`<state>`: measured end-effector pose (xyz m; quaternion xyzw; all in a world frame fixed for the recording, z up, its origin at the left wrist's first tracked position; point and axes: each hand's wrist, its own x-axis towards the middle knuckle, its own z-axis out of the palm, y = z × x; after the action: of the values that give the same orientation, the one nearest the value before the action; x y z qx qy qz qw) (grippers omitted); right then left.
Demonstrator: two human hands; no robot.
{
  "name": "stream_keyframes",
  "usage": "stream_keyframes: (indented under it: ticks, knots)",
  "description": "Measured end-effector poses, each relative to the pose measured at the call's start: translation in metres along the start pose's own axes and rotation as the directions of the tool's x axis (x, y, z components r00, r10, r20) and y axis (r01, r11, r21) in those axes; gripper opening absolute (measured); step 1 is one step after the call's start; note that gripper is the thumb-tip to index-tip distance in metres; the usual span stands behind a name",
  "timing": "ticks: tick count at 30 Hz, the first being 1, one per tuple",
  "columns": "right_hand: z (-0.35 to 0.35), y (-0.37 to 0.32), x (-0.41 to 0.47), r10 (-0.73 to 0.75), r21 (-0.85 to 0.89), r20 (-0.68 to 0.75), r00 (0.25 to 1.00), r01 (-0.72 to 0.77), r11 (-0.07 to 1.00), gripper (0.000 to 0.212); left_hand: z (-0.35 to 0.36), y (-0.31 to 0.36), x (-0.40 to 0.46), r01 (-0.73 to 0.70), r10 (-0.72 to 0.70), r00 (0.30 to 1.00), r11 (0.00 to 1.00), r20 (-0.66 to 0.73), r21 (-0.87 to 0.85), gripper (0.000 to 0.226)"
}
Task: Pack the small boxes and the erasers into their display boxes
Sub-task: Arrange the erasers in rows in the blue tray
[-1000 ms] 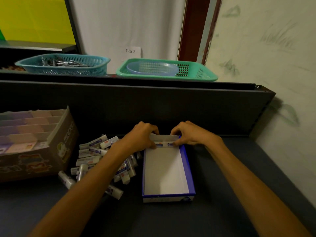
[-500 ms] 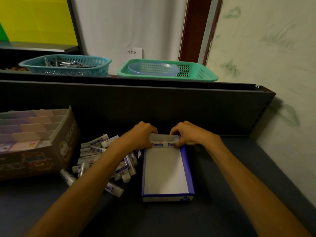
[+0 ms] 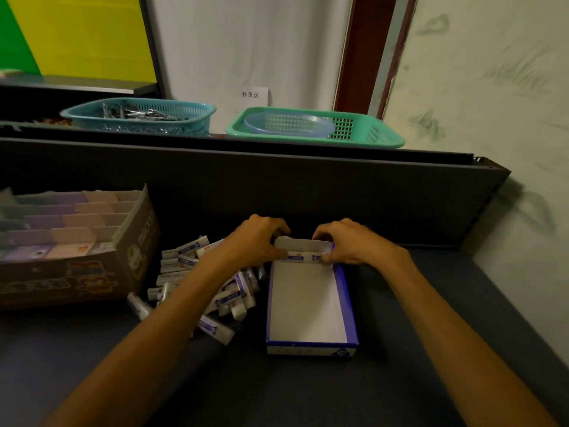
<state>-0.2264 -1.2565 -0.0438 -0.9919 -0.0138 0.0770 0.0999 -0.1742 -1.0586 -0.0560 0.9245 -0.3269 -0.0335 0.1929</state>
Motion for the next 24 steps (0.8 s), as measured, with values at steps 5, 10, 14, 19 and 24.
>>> stream_keyframes:
  ticks: [5, 10, 14, 19, 24]
  knots:
    - [-0.013, -0.03, -0.013, -0.128, -0.113, -0.23, 0.965, 0.104, 0.988, 0.048, -0.038, -0.012, -0.038, 0.08, -0.043, 0.987, 0.967, -0.156, 0.24, 0.048]
    - [-0.009, -0.076, -0.016, -0.25, -0.126, -0.249, 0.936, 0.225, 0.966, 0.045, -0.061, -0.041, -0.079, 0.148, -0.109, 0.984, 0.936, -0.138, 0.319, 0.052]
    - [0.001, -0.104, -0.012, -0.296, -0.159, -0.218, 0.93, 0.266, 0.951, 0.045, -0.064, -0.059, -0.101, 0.173, -0.133, 0.981, 0.934, -0.144, 0.314, 0.05]
    - [0.014, -0.121, -0.01, -0.268, -0.151, -0.193, 0.944, 0.241, 0.959, 0.046, -0.064, -0.073, -0.11, 0.152, -0.126, 0.986, 0.943, -0.105, 0.296, 0.048]
    - [0.022, -0.125, -0.01, -0.222, -0.123, -0.157, 0.962, 0.204, 0.971, 0.035, -0.058, -0.078, -0.112, 0.1, -0.09, 0.995, 0.968, -0.052, 0.232, 0.045]
